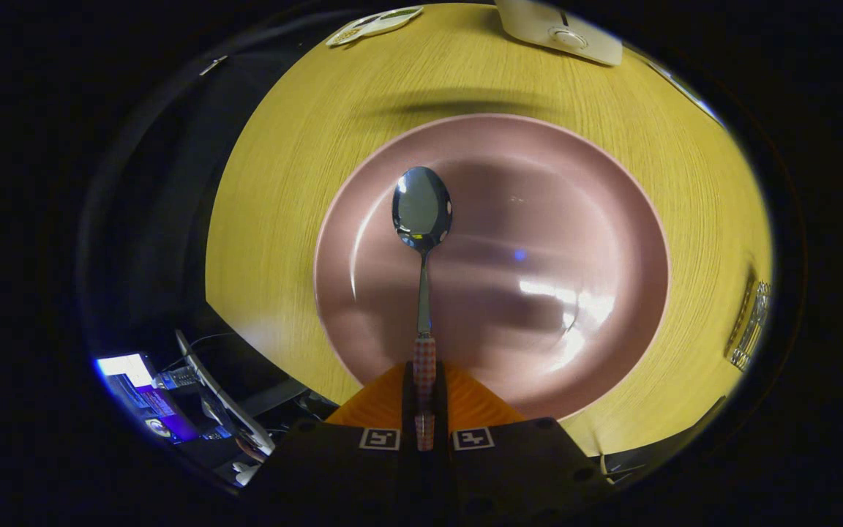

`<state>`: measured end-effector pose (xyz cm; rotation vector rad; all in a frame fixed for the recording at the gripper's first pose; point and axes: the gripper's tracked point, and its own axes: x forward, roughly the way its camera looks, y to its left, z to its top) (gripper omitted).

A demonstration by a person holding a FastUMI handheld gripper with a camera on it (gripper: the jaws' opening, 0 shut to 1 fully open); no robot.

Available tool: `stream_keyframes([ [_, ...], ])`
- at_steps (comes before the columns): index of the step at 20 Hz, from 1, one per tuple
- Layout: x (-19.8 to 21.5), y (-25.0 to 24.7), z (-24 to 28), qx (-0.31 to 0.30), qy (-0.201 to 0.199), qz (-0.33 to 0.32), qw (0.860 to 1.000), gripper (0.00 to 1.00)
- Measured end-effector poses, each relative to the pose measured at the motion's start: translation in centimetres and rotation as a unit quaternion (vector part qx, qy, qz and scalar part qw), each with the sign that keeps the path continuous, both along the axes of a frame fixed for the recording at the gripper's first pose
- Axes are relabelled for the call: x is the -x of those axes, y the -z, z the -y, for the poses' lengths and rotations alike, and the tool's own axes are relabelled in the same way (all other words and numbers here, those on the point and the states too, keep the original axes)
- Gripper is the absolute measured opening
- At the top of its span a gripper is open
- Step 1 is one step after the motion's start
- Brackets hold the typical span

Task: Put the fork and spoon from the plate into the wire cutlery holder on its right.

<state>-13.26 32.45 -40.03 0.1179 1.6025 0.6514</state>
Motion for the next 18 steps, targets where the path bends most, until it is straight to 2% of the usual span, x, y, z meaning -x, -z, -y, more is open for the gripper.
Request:
stream_keyframes([
  [4,-0.8,-3.1,1.5,-0.041,0.009,0.004,0.999,0.11],
  [10,-2.6,-9.0,7.2,-0.080,0.017,0.058,0.995,0.11],
  [13,-4.0,-11.6,11.5,-0.086,0.033,0.074,0.993,0.11],
  [16,-5.6,-13.1,17.8,-0.060,0.031,0.092,0.994,0.11],
  [18,-5.7,-14.1,22.2,-0.045,0.029,0.077,0.996,0.11],
])
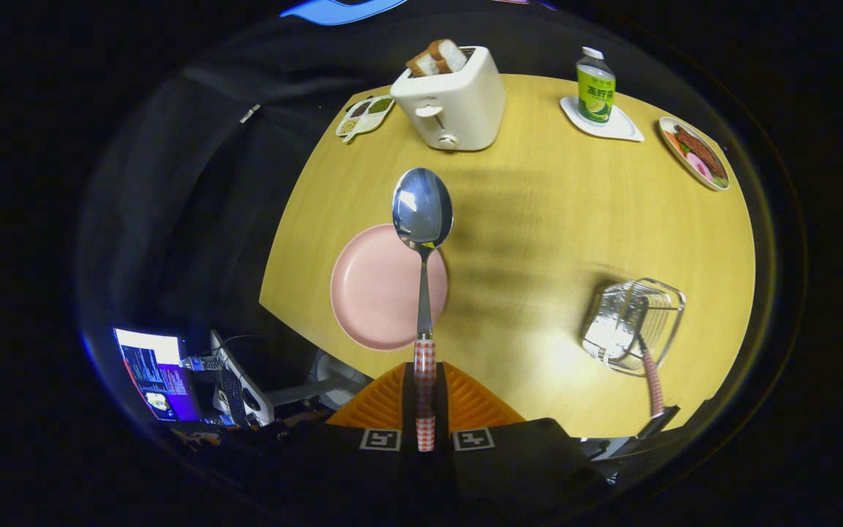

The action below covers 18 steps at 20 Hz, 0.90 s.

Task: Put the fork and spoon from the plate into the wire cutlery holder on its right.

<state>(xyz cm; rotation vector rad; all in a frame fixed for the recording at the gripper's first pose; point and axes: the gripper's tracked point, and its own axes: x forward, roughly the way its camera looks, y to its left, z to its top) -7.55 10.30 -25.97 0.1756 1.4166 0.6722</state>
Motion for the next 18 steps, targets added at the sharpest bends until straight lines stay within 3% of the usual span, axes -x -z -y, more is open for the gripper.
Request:
stream_keyframes([
  [4,0.1,0.7,8.4,0.062,-0.011,-0.046,0.997,0.11],
  [8,0.8,1.7,13.1,0.100,-0.037,-0.112,0.988,0.11],
  [18,0.2,4.0,18.5,0.218,-0.141,-0.257,0.931,0.11],
])
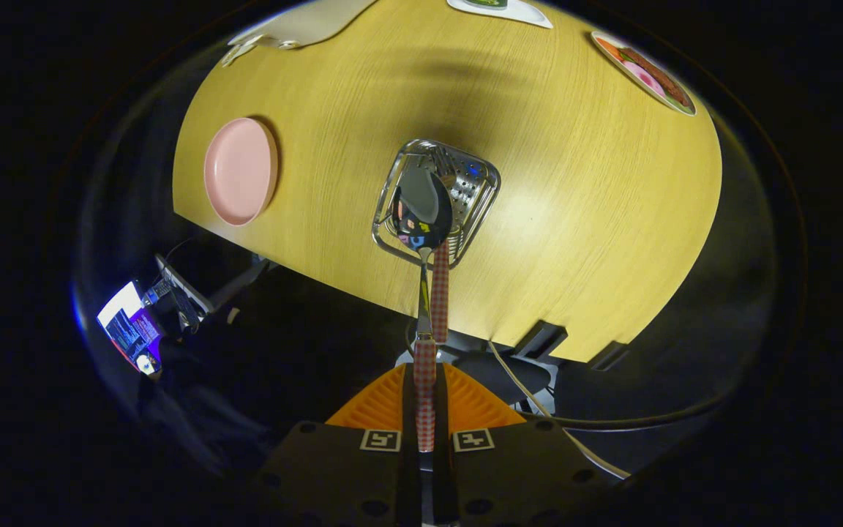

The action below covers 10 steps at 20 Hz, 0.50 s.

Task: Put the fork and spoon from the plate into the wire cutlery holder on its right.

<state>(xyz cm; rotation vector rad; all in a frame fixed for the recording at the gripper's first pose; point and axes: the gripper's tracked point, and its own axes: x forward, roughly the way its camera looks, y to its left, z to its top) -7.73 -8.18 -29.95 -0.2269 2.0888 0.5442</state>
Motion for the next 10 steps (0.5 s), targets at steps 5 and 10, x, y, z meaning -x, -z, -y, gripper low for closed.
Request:
stream_keyframes([
  [5,-1.6,1.8,0.3,0.050,-0.049,-0.040,0.997,0.12],
  [10,-2.1,3.0,-0.6,0.073,-0.080,-0.072,0.991,0.12],
])
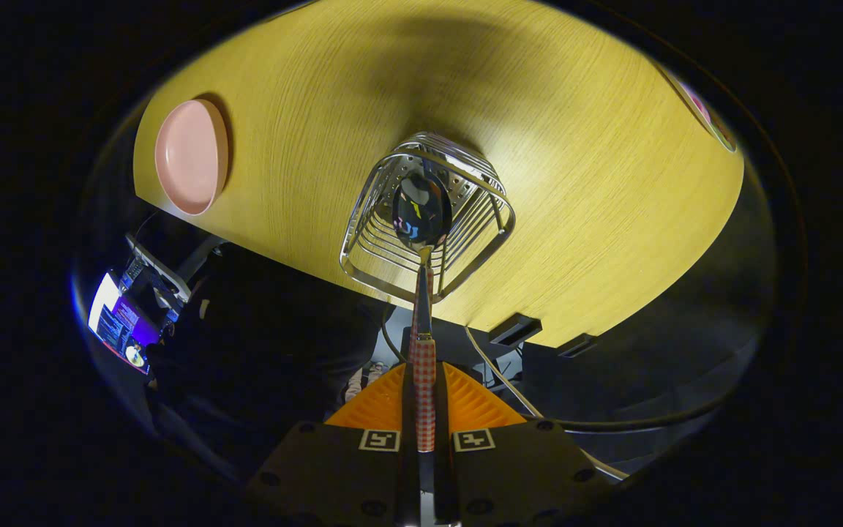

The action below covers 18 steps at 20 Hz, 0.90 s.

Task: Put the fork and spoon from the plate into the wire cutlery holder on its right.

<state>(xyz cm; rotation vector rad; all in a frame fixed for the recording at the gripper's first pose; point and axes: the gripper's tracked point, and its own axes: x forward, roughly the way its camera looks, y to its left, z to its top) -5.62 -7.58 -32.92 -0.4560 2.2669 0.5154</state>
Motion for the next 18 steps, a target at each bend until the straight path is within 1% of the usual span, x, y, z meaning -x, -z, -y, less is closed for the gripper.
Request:
stream_keyframes([
  [3,-0.3,0.7,-0.5,0.006,-0.008,-0.004,1.000,0.12],
  [6,-1.1,1.3,-1.0,0.000,-0.009,0.010,1.000,0.16],
  [8,-1.3,1.4,-1.3,-0.005,-0.006,0.015,1.000,0.16],
  [9,-1.4,1.3,-1.2,-0.007,-0.007,0.021,1.000,0.20],
  [10,-1.3,1.3,-1.3,-0.013,-0.003,0.030,0.999,0.21],
  [12,-1.8,1.4,-2.1,-0.040,0.008,0.062,0.997,0.35],
  [13,-1.9,1.3,-2.3,-0.053,0.016,0.080,0.995,0.51],
  [14,-2.0,1.0,-2.6,-0.065,0.025,0.100,0.993,0.56],
  [16,-2.1,0.4,-3.1,-0.091,0.047,0.142,0.985,0.71],
  [17,-2.5,-0.1,-3.4,-0.101,0.059,0.167,0.979,0.81],
  [18,-3.0,-0.5,-3.5,-0.110,0.072,0.198,0.971,0.83],
])
